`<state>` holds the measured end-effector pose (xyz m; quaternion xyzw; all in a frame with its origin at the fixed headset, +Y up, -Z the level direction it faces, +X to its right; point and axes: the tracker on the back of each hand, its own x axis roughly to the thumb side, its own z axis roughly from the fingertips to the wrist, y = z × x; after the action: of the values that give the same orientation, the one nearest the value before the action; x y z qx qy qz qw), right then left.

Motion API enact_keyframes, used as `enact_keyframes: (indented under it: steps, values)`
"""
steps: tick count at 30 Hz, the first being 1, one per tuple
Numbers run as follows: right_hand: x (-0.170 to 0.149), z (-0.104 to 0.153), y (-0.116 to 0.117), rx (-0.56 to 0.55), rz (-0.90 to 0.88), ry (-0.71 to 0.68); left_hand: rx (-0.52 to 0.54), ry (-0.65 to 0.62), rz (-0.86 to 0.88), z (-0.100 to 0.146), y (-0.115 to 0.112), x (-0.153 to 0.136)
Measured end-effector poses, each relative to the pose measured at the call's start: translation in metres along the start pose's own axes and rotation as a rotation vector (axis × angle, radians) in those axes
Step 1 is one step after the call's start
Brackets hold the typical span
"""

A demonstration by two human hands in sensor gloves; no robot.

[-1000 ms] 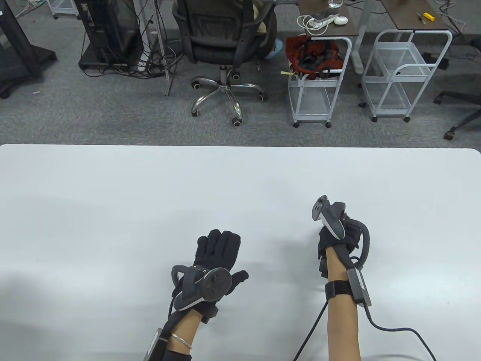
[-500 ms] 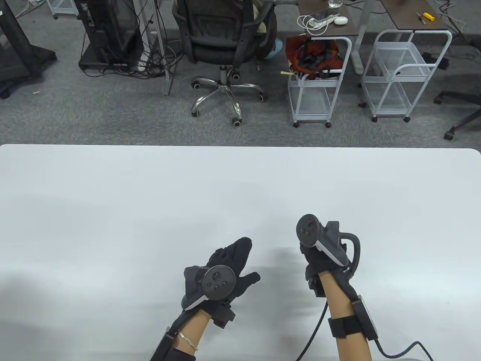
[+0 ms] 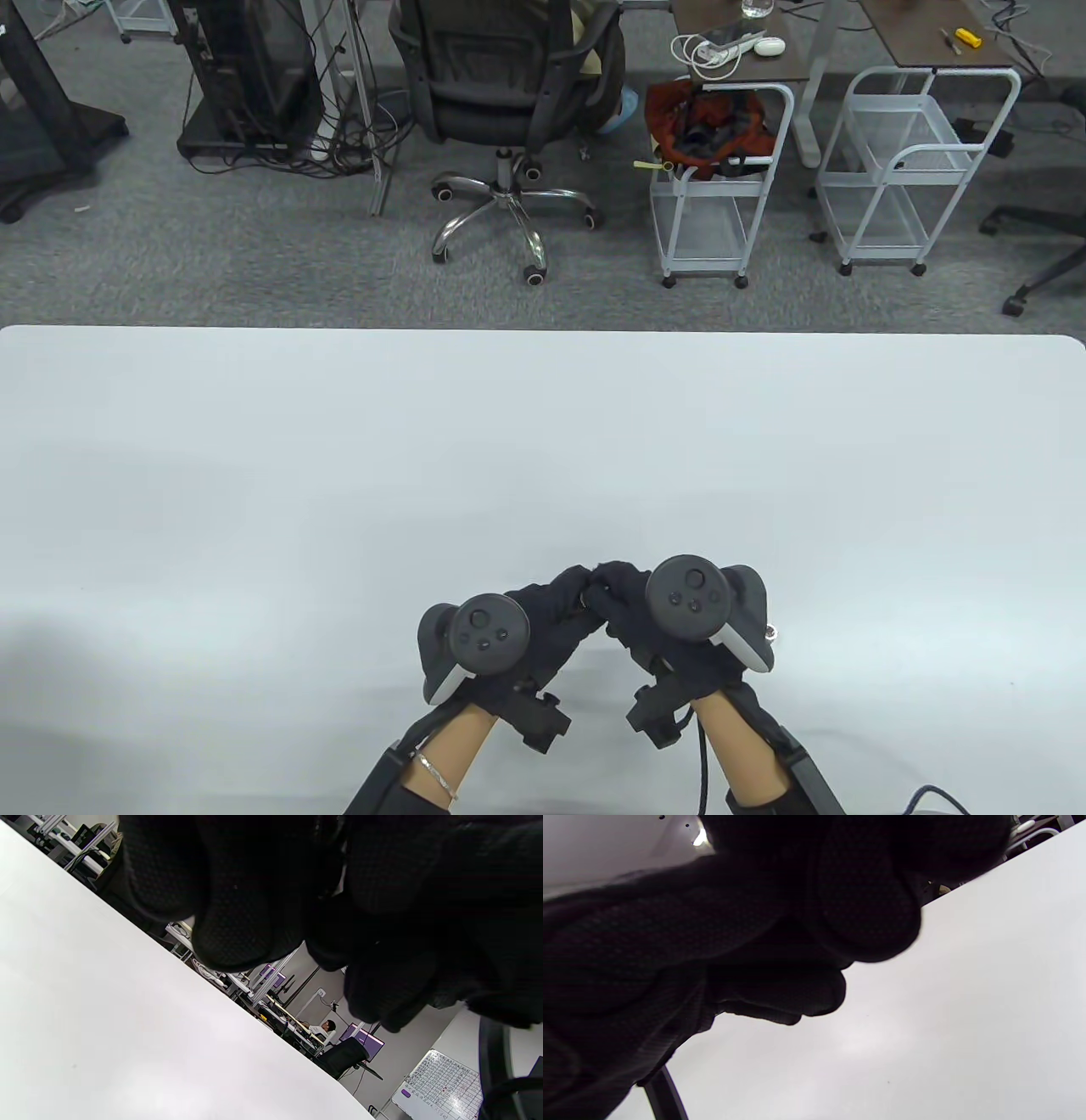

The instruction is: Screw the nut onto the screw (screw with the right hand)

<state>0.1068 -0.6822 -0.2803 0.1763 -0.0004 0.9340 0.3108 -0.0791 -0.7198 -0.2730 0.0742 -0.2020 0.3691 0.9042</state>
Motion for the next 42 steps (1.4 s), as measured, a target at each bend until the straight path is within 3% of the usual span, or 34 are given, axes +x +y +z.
enact_keyframes:
  steps: [6,12,15,23,31,36,39,42]
  values:
    - [-0.015,0.004,-0.007,0.082,-0.001,0.053,0.011,-0.007,-0.050,0.000,0.002,-0.001]
    - [-0.053,0.010,-0.020,0.109,0.521,0.330,0.036,0.017,-0.166,0.000,0.005,-0.009]
    - [-0.079,0.010,-0.013,0.193,0.739,0.506,0.037,0.041,-0.165,-0.001,0.006,-0.014]
    - [-0.124,0.012,0.008,0.383,0.809,0.694,0.043,0.076,-0.167,-0.001,0.008,-0.022]
    - [-0.119,0.008,0.016,0.322,0.949,0.637,0.048,0.096,-0.152,-0.001,0.011,-0.026]
    - [-0.120,0.009,0.014,0.288,0.928,0.615,0.045,0.085,-0.142,-0.002,0.010,-0.025]
    - [-0.106,0.007,0.007,0.220,0.849,0.542,0.040,0.076,-0.130,-0.002,0.009,-0.024]
    - [-0.078,0.004,-0.004,0.088,0.609,0.355,0.037,0.067,-0.120,-0.002,0.008,-0.022]
